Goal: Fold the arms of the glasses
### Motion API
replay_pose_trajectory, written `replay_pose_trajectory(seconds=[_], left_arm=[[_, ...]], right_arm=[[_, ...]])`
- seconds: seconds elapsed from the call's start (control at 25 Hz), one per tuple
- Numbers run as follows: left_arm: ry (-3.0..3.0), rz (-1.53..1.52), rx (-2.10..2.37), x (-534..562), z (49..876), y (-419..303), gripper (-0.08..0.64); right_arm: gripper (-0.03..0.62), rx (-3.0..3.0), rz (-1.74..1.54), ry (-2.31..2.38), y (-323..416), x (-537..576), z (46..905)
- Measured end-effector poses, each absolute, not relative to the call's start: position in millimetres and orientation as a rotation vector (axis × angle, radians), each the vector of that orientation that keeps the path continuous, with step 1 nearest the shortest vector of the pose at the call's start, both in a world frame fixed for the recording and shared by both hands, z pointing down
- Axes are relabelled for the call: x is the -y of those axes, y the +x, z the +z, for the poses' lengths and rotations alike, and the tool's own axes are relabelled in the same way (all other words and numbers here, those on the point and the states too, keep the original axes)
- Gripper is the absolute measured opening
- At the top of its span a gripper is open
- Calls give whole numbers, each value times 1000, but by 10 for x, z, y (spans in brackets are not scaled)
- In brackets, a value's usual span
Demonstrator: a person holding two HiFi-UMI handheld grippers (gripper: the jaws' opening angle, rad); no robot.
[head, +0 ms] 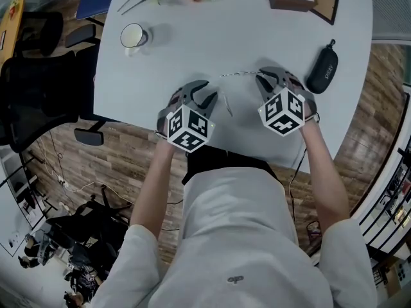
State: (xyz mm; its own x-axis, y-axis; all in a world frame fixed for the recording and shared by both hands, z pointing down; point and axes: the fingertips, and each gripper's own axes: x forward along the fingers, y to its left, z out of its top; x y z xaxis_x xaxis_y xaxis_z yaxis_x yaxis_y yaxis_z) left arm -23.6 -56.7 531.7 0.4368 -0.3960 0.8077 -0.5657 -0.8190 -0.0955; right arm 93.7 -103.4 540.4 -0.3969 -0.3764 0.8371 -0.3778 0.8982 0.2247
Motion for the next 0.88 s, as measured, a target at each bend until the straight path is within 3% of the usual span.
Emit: replay_pose_trajectory(seconds=[0.88], left_arm=[[2509, 1335, 810, 632, 5410, -197, 152]], right_arm=[[17, 1979, -60, 547, 970, 1031, 5440]])
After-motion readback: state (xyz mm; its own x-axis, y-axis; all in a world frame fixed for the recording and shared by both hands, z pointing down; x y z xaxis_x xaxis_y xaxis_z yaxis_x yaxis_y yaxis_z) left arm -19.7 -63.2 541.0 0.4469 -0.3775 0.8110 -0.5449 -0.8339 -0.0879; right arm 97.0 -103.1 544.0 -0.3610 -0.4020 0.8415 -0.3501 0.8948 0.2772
